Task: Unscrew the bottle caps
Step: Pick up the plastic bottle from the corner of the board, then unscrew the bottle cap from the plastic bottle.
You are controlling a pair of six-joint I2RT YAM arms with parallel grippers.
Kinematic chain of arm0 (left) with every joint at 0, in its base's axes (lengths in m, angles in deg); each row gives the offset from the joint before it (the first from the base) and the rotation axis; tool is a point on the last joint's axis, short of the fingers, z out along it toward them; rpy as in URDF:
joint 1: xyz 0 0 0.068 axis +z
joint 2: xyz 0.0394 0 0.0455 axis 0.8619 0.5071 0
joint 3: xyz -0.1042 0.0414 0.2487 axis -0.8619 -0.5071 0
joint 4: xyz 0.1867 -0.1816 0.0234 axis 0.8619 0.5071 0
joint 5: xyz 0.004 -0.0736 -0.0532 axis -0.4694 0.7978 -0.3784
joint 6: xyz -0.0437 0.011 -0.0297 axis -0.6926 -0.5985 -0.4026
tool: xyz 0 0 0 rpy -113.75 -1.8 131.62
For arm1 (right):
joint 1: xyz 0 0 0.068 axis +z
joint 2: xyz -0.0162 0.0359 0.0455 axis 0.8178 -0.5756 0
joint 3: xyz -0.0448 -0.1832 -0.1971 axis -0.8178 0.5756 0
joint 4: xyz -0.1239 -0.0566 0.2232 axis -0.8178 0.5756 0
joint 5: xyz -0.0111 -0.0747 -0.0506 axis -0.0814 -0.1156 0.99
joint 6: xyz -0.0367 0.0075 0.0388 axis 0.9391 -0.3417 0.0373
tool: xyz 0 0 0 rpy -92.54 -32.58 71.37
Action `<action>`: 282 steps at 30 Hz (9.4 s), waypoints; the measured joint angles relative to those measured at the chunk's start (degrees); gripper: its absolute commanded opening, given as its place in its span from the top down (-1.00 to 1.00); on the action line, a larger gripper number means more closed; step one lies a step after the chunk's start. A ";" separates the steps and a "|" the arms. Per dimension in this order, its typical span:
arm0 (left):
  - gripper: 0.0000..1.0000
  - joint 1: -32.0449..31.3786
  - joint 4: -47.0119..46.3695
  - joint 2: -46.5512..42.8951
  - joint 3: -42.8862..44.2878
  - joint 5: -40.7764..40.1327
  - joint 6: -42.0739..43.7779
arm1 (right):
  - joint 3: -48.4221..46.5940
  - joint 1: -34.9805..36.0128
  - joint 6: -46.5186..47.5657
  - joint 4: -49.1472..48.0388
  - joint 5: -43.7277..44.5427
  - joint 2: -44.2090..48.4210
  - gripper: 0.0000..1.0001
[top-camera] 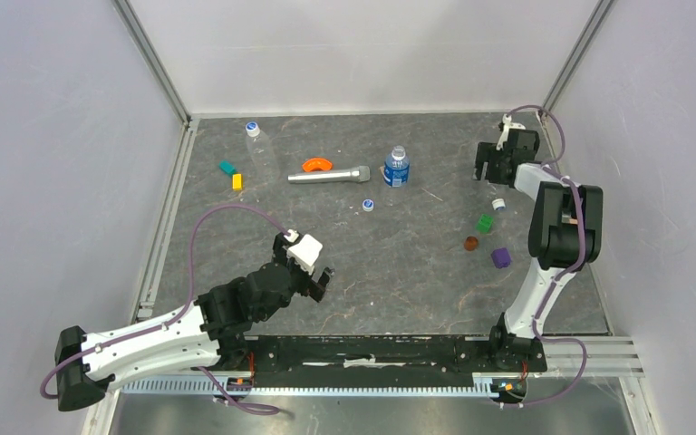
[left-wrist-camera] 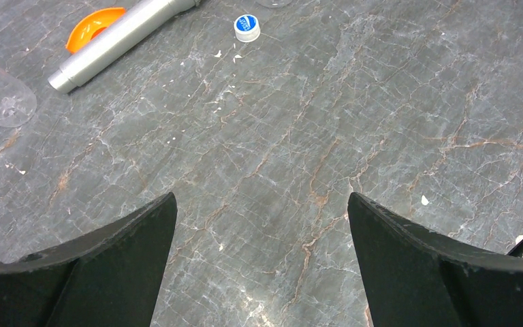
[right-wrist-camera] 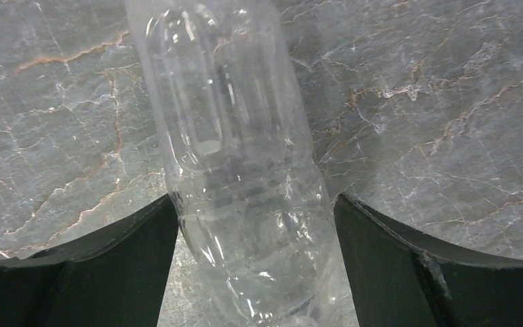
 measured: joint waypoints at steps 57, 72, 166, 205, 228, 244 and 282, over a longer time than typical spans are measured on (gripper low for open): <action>-1.00 0.76 6.36 -0.24 16.02 13.14 -5.33 | 33.62 29.57 16.17 7.13 -46.16 58.49 0.41; -1.00 1.14 10.12 9.73 20.28 28.11 -2.91 | 30.27 51.04 28.37 19.87 -35.50 52.15 0.38; -1.00 1.25 -8.20 -0.85 2.86 24.65 -0.90 | 52.26 39.45 -54.14 -51.67 -19.76 58.90 0.90; -0.31 0.83 -4.11 28.22 15.32 15.82 -3.43 | 42.86 49.96 -41.48 -22.95 -1.92 54.49 0.94; 0.93 0.37 -3.87 17.84 7.78 17.66 2.71 | 40.06 43.78 -31.45 -17.44 -8.20 57.75 -0.36; 0.87 0.37 6.80 15.72 10.40 28.50 12.20 | 41.88 34.84 -24.22 -21.62 -43.87 57.42 -0.37; 0.88 0.48 7.82 17.42 12.68 31.98 13.20 | 42.82 40.85 -13.57 -19.39 -51.56 54.80 0.02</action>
